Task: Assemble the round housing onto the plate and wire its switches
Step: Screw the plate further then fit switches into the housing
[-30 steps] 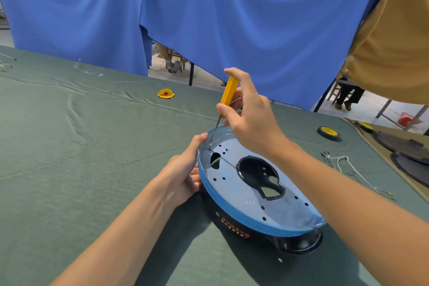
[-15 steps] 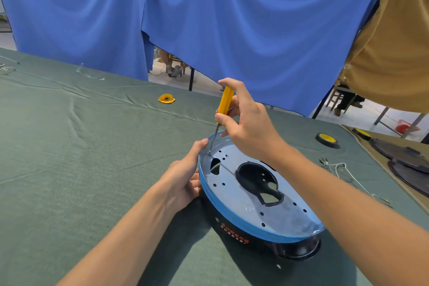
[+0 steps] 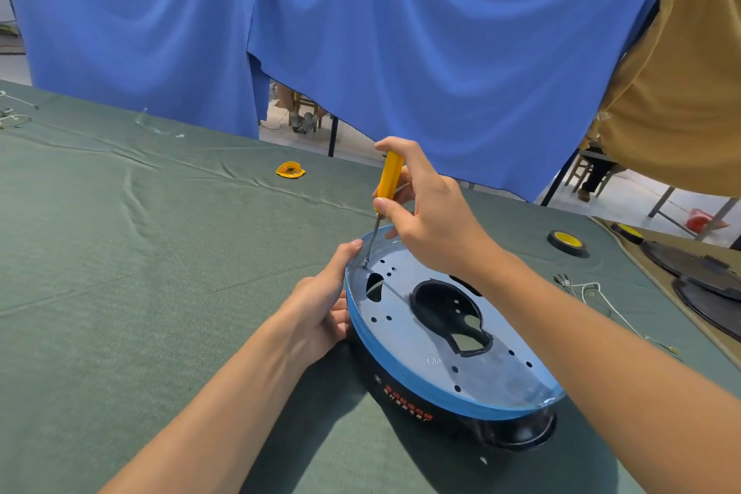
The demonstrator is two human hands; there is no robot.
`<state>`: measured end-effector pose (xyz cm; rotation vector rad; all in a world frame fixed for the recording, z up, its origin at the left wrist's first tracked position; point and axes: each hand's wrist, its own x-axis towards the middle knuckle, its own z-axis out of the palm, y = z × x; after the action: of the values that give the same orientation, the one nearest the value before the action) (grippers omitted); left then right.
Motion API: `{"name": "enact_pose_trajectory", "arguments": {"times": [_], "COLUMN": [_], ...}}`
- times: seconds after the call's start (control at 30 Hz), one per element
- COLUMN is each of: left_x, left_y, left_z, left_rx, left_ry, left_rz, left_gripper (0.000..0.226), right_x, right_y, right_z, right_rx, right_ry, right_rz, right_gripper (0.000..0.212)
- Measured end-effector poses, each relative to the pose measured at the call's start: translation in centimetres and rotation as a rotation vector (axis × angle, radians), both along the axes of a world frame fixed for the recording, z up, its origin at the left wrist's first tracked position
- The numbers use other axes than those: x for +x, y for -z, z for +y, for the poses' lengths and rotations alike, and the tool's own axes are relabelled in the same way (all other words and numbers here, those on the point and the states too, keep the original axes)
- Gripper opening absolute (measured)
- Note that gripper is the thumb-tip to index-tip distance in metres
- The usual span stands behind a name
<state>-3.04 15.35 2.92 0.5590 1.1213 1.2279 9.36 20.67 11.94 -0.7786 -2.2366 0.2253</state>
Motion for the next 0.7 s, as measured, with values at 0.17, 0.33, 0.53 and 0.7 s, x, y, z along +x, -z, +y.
{"name": "enact_pose_trajectory", "arguments": {"times": [0.17, 0.33, 0.53, 0.7], "left_x": [-0.1, -0.2, -0.3, -0.4], "left_y": [0.1, 0.2, -0.1, -0.1], "left_z": [0.0, 0.1, 0.0, 0.1], "left_rx": [0.003, -0.007, -0.023, -0.045], "left_ry": [0.014, 0.011, 0.036, 0.02], "left_rz": [-0.007, 0.007, -0.018, -0.032], "left_gripper": [0.047, 0.051, 0.049, 0.053], "right_x": [0.1, -0.4, -1.0, -0.5], "right_y": [-0.8, -2.2, -3.6, -4.4], "right_z": [0.0, 0.1, -0.5, -1.2], "right_rx": [-0.045, -0.054, -0.024, -0.055], "right_ry": [0.044, 0.189, 0.164, 0.095], "right_rz": [0.001, -0.146, -0.314, -0.382], "right_gripper": [0.039, 0.032, 0.023, 0.029]}}
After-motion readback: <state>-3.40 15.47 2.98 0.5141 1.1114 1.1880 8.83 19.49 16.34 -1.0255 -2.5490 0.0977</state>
